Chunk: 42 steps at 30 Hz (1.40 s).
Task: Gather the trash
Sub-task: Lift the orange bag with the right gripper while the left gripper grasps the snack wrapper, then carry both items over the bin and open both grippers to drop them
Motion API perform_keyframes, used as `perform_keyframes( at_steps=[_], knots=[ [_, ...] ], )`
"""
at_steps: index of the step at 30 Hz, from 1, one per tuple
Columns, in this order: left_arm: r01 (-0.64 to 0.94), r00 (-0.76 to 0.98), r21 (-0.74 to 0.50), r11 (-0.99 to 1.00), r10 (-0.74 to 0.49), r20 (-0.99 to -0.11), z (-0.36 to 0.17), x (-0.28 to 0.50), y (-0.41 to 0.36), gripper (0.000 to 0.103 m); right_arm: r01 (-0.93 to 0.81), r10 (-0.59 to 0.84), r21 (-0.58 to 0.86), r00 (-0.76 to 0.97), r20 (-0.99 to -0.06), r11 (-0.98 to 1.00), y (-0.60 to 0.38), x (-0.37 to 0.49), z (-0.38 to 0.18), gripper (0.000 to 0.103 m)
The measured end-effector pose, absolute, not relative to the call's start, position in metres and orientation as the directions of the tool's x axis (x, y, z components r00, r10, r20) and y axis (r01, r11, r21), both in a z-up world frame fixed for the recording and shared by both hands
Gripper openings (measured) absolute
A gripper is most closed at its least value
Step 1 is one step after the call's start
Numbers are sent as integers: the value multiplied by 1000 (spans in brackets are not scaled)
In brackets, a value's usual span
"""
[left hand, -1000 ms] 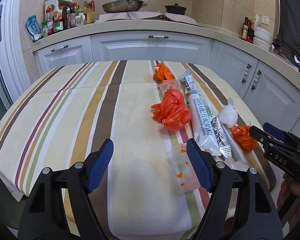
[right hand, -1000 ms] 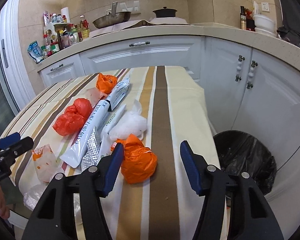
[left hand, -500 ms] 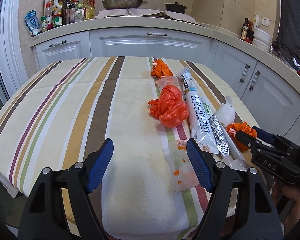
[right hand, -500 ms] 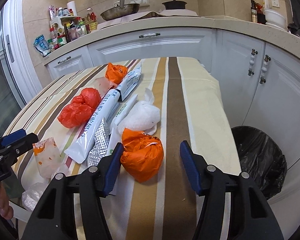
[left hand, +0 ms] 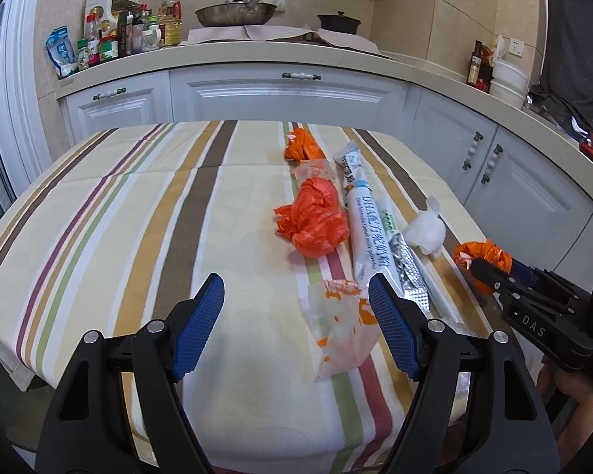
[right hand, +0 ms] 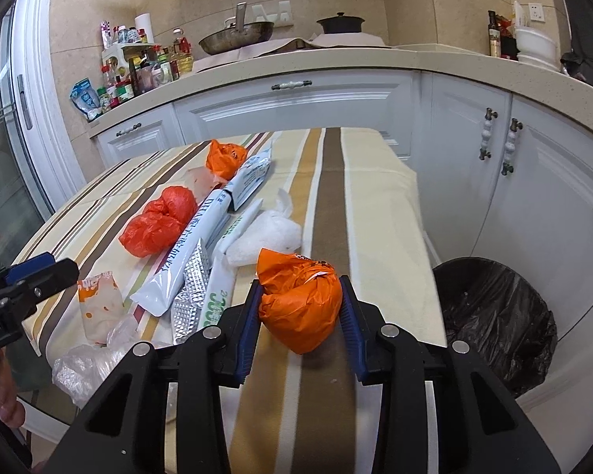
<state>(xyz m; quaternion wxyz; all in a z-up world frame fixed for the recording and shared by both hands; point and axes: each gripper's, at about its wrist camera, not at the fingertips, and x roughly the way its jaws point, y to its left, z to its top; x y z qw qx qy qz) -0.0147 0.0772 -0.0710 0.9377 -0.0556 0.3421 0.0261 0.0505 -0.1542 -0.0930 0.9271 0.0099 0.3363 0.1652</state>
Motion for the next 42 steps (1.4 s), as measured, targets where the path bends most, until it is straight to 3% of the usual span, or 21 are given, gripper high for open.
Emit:
perform_keyframes(
  at_steps=[8,14,16,18,30,42],
  knots=[
    [-61,742,-87,994,-13,-670,-82,-14,58,72,-272,300,142,728,-617,952,-172,41,-94,38],
    [-54,728,-86,995,-20,-686,-91,-8,55,42,-252,294,157,733,-613,955,-182,39,-94,38],
    [-53,719,-105,993,-35,-694,-96,-6,57,24,-251,293,157,734,-612,955,-183,38,-95,38],
    [-43,714,-130,991,-61,-698,-99,-6,61,15,-250,293,157,735,-612,955,-183,38,-96,38],
    [-59,777,-79,995,-4,-630,-73,-14,64,12,-228,276,157,759,-590,961,-196,35,-89,38],
    [153,810,-78,985,-170,-562,-34,11,-15,12,-82,135,119,816,-562,990,-257,31,-77,38]
  ],
)
